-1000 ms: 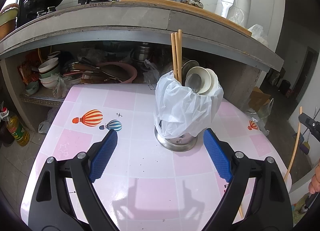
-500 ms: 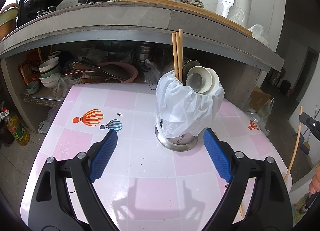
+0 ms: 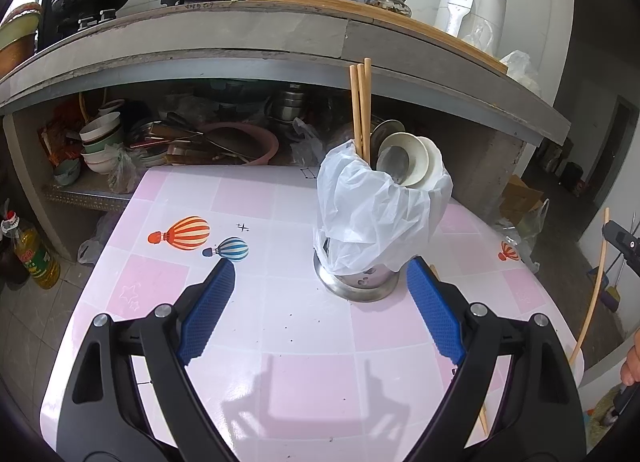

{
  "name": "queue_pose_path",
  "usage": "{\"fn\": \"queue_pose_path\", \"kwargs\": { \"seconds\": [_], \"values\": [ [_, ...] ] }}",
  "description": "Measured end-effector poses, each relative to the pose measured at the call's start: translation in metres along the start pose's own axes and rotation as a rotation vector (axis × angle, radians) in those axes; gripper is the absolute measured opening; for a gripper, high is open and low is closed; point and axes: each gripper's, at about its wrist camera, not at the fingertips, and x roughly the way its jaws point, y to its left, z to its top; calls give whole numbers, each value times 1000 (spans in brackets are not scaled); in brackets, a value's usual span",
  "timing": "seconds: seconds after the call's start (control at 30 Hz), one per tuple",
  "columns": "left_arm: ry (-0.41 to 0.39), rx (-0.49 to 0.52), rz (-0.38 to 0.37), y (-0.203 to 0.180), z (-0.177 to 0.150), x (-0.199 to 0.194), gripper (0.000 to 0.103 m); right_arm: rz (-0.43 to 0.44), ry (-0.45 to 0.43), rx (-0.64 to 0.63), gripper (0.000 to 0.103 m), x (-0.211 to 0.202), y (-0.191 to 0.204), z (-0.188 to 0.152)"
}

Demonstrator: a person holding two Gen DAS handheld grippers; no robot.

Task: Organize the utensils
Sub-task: 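Withdraw the open left tool from the holder while the right tool holds its chopstick upright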

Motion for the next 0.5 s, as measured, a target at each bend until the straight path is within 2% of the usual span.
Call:
{"fn": "queue_pose_path", "kwargs": {
  "seconds": [0.5],
  "values": [
    [-8,-14,4,8,-3,-4,84,12,-20,-29,7,-3,11,10]
  ]
}}
